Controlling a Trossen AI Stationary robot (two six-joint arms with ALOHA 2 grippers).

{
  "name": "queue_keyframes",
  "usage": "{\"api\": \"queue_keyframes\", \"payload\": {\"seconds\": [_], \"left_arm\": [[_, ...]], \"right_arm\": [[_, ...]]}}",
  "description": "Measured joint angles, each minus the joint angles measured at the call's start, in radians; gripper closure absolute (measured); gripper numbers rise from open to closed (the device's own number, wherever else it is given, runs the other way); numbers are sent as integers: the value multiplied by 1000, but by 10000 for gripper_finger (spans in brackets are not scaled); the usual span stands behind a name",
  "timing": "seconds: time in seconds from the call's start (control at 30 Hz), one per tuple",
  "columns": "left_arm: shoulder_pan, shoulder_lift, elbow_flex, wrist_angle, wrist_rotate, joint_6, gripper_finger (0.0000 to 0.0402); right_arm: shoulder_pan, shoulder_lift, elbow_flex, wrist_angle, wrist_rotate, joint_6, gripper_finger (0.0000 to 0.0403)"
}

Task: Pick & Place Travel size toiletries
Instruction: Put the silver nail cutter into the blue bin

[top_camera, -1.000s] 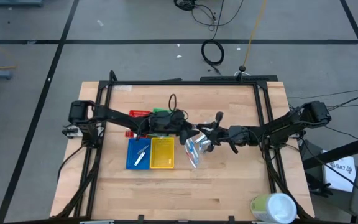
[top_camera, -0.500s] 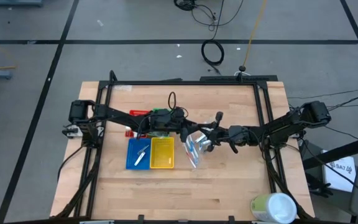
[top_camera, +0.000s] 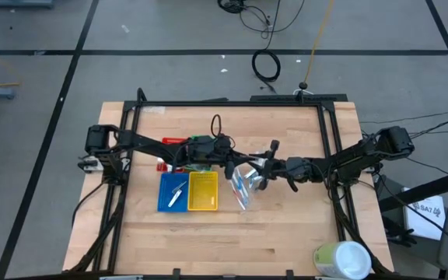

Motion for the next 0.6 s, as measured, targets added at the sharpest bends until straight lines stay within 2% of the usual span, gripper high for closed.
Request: {"api": "queue_keyframes", "payload": {"seconds": [0.17,0.3,0.5,0.6], "left_arm": [[15,-56,0,-89,19,33,364],[17,-133,0,-223,-7,112,364],[-4,-258,0,-529,-18,186,364],[-30,-321,0,-708,-74,184,364]], "right_arm": [[0,-48,1,-15,3,119,212],[6,-140,1,-98,-9,197,178],[12,-308,1,-296,-25,325,164],[12,-381,1,-393,-25,362,168]]}}
